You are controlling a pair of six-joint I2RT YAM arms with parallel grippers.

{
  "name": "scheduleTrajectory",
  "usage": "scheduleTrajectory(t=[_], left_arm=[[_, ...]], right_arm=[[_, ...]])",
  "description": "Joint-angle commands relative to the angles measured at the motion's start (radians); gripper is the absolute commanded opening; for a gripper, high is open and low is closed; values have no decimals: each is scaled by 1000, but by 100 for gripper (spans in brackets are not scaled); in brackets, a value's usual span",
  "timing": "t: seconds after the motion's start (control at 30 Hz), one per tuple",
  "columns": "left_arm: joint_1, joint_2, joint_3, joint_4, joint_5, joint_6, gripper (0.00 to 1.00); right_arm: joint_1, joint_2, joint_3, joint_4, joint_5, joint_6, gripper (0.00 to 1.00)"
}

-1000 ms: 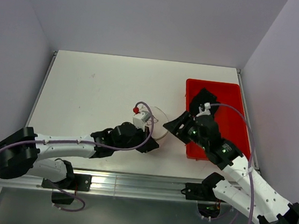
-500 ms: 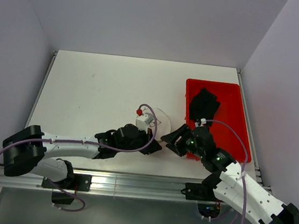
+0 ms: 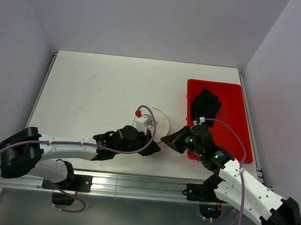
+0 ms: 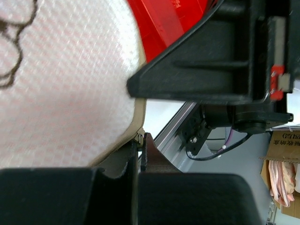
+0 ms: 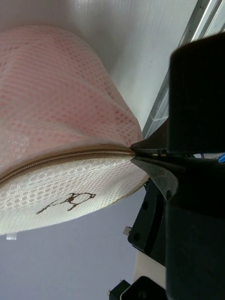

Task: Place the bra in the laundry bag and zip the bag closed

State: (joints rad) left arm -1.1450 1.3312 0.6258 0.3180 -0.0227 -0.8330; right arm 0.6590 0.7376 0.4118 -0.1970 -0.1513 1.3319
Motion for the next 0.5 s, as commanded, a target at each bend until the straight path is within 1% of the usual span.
scheduleTrajectory(t=[0.0,0.1,0.13,0.23,0.27,0.33,0.37,0.4,0.47], left_arm=[[11,-99,-26,-28,-22,2,0],[62,-170,-57,-83,-20,0,0],[95,-190,-64,-97,-17,2,0],[161,-274,-92,-163,-8,8,0],[178,-294,-97,-183,-8,11,0],[220,-345,-97,-238,-11,18,0],[234,-358,-97,-253,-11,20,0],[246,-375,-97,-267,-10,20,0],[283,-389,-98,-305,-11,20,0]], right_arm=[[1,34,93,-5,38,-74,0],[-30,97,162,-24,21,-160,0],[-42,120,180,-27,7,-184,0],[-107,212,266,-39,-71,-287,0],[-123,235,315,-39,-108,-339,0],[-166,322,375,-54,-143,-393,0],[-179,354,440,-64,-160,-445,0],[-188,420,476,-77,-194,-467,0],[-211,480,583,-97,-208,-532,0]])
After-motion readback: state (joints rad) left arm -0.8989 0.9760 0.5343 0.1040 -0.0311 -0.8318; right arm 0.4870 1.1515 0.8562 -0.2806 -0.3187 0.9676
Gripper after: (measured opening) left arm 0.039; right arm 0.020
